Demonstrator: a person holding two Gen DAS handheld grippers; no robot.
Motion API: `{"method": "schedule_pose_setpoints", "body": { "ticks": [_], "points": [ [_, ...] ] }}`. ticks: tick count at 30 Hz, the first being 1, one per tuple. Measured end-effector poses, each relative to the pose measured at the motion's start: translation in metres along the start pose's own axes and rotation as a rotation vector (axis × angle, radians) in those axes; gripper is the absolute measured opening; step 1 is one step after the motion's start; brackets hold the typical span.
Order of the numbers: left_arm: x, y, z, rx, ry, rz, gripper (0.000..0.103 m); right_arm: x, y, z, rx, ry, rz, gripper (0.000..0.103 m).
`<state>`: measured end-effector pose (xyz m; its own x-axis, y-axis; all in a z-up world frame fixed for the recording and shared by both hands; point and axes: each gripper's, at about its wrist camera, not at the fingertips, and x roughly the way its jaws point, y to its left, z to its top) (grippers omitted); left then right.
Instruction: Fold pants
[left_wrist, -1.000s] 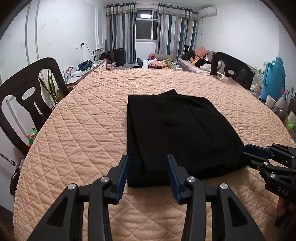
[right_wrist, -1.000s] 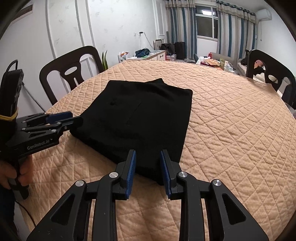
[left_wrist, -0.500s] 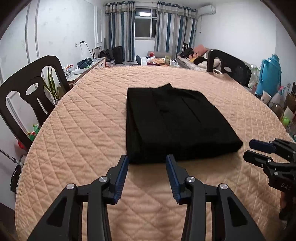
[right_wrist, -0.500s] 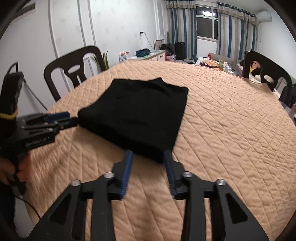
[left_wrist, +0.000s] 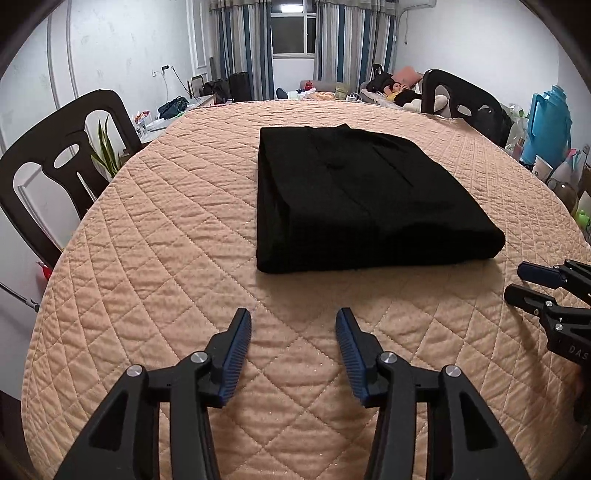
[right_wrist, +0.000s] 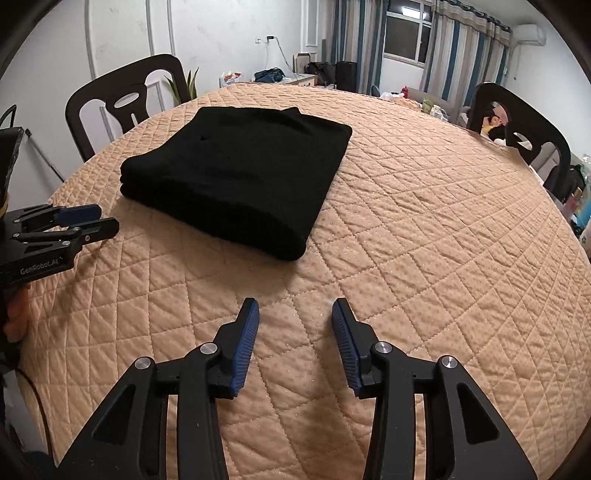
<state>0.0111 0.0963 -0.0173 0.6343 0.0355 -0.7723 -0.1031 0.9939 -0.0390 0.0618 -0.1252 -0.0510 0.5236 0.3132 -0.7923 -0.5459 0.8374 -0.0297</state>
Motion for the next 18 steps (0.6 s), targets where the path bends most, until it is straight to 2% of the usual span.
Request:
{"method": "schedule_pose_setpoints", "body": {
  "ticks": [5, 18],
  "points": [
    [0.0014, -0.0003, -0.0003, 0.003, 0.006, -0.025, 0.063, -0.0004, -0.0007, -0.0009, 0.004, 0.000, 0.004, 0.043],
    [0.0037, -0.0009, 0.0006, 0.008, 0.012, -0.020, 0.069, -0.0012, -0.0011, -0.0009, 0.009, 0.000, 0.010, 0.043]
  ]
}}
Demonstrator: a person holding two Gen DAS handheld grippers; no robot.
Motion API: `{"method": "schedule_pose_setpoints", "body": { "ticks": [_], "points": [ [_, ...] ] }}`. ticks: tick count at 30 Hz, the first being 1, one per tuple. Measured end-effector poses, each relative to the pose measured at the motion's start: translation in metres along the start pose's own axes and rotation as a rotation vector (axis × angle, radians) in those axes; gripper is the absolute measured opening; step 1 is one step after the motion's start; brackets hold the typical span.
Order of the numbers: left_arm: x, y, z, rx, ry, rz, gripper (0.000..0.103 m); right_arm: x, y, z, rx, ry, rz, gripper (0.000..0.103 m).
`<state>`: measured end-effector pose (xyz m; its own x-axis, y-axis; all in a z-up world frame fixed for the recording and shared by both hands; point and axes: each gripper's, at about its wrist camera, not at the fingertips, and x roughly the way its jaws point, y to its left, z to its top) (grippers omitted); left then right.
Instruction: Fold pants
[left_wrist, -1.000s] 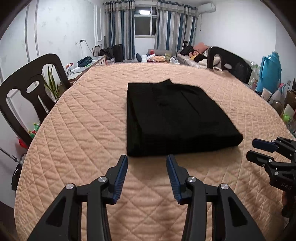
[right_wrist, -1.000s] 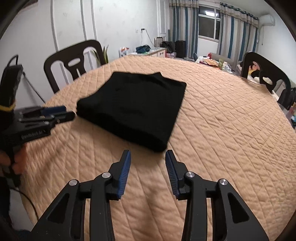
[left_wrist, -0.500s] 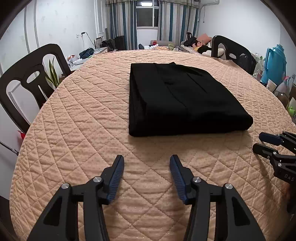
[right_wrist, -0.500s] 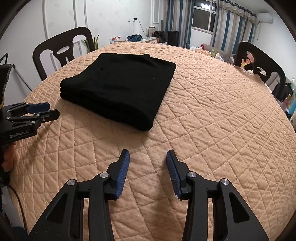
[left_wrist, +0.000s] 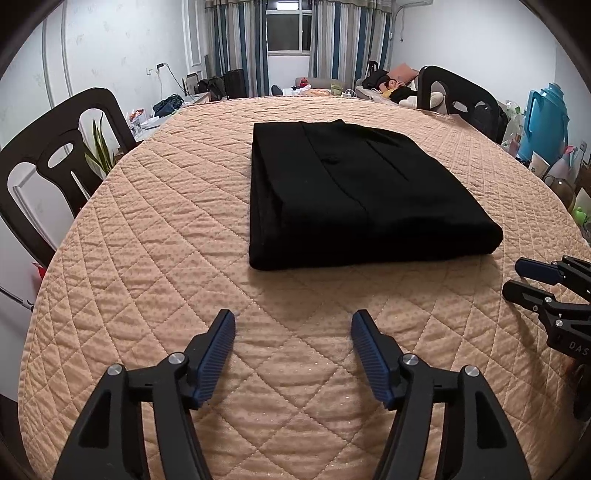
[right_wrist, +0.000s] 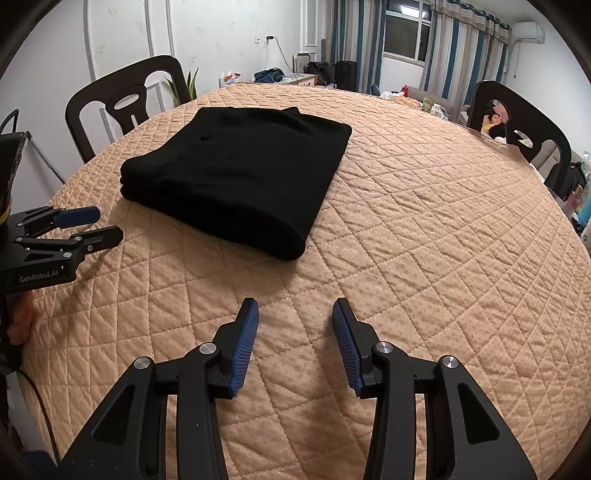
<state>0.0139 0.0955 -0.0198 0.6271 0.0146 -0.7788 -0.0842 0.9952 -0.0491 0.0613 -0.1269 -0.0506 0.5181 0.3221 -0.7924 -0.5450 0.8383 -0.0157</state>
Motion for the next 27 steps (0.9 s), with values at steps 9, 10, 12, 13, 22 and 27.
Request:
{"method": "schedule_pose_setpoints", "body": {
  "ticks": [9, 10, 12, 13, 22, 27],
  "points": [
    [0.0013, 0.0008, -0.0001, 0.004, 0.002, 0.009, 0.074, 0.0001, -0.0002, 0.0001, 0.000, 0.000, 0.000, 0.043],
    [0.0019, 0.0014, -0.0001, 0.001, 0.005, 0.014, 0.077, 0.0001, -0.0002, 0.0001, 0.000, 0.000, 0.000, 0.043],
    [0.0029, 0.0026, 0.0001, -0.006, 0.009, 0.010, 0.079, 0.0001, -0.0002, 0.0002, 0.000, 0.000, -0.001, 0.043],
    [0.0031, 0.0023, 0.0002, -0.005, 0.009, 0.012, 0.079, 0.0000, -0.0002, 0.0001, 0.000, 0.000, -0.001, 0.043],
    [0.0030, 0.0011, 0.0003, -0.001, 0.009, 0.016, 0.079, 0.0001, -0.0003, 0.0002, 0.000, 0.000, 0.000, 0.043],
    [0.0030, 0.0010, 0.0004, -0.001, 0.009, 0.017, 0.079, 0.0000, -0.0003, 0.0002, 0.000, 0.000, 0.000, 0.043]
  ]
}}
